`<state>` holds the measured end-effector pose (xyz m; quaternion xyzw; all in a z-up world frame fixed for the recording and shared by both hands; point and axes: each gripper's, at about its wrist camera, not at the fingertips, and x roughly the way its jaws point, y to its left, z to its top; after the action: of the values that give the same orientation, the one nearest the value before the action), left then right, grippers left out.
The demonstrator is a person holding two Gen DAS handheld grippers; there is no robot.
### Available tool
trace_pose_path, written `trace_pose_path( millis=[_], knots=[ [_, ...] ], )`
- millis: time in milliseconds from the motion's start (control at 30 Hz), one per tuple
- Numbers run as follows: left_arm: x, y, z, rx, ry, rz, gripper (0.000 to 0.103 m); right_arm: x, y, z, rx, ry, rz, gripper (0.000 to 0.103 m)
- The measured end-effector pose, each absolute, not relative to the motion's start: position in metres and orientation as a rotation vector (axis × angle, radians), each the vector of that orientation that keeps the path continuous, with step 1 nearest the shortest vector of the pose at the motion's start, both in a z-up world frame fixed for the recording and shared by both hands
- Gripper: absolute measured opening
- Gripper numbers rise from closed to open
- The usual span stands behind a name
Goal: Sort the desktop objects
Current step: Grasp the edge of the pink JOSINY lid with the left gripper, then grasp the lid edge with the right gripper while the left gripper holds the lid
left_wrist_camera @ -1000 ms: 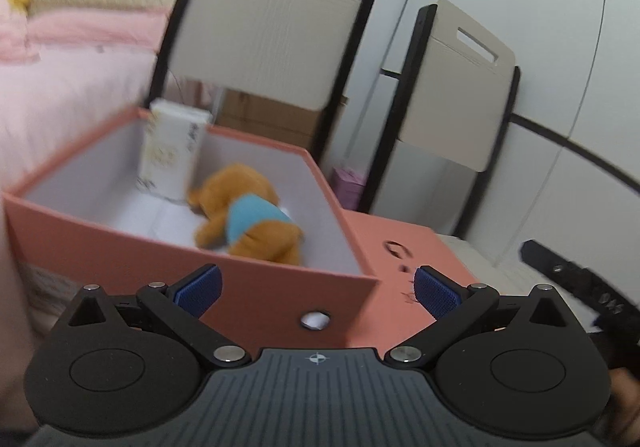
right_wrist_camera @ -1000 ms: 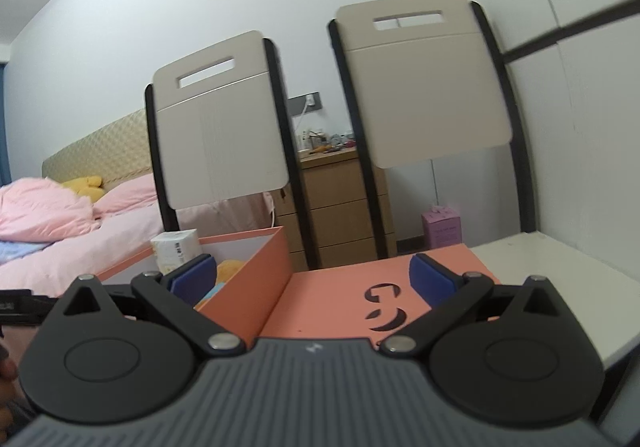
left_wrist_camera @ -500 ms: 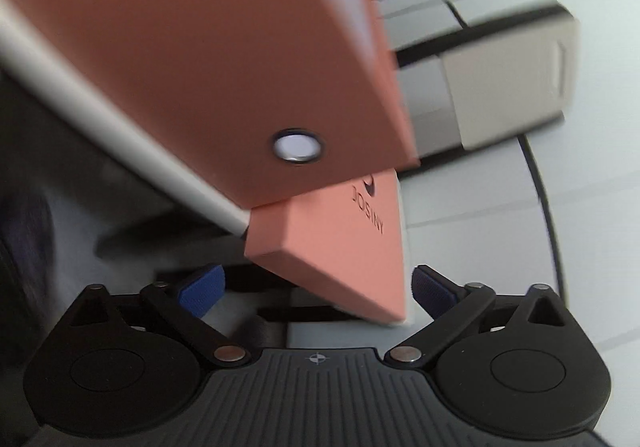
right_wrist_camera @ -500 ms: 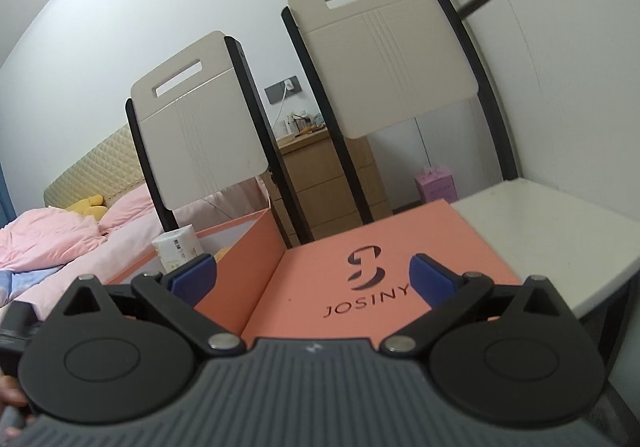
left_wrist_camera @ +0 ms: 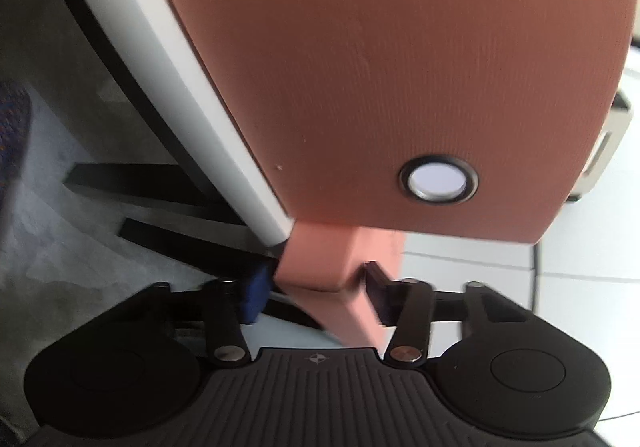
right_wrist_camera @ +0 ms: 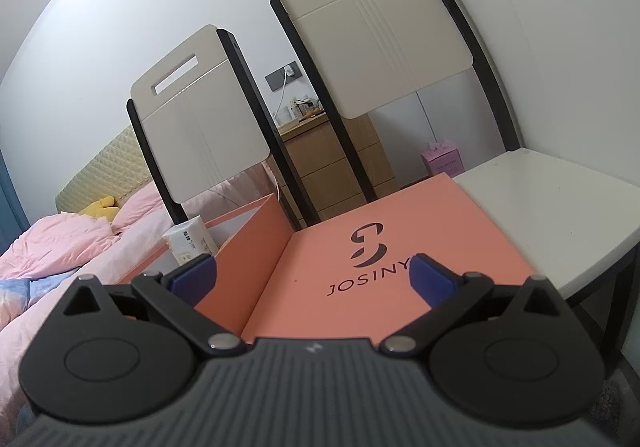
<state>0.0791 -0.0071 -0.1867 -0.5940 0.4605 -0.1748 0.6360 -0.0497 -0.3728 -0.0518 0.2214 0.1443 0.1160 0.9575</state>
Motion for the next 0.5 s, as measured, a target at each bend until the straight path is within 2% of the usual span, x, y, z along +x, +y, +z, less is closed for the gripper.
trace_pose_path(
  millis=[500],
  knots=[
    [0.052,0.004,-0.162,-1.343,1.006,-0.412,0.047,-0.050,-0.387,-0.063,0.480,0.332,0.188,0.103]
  ],
)
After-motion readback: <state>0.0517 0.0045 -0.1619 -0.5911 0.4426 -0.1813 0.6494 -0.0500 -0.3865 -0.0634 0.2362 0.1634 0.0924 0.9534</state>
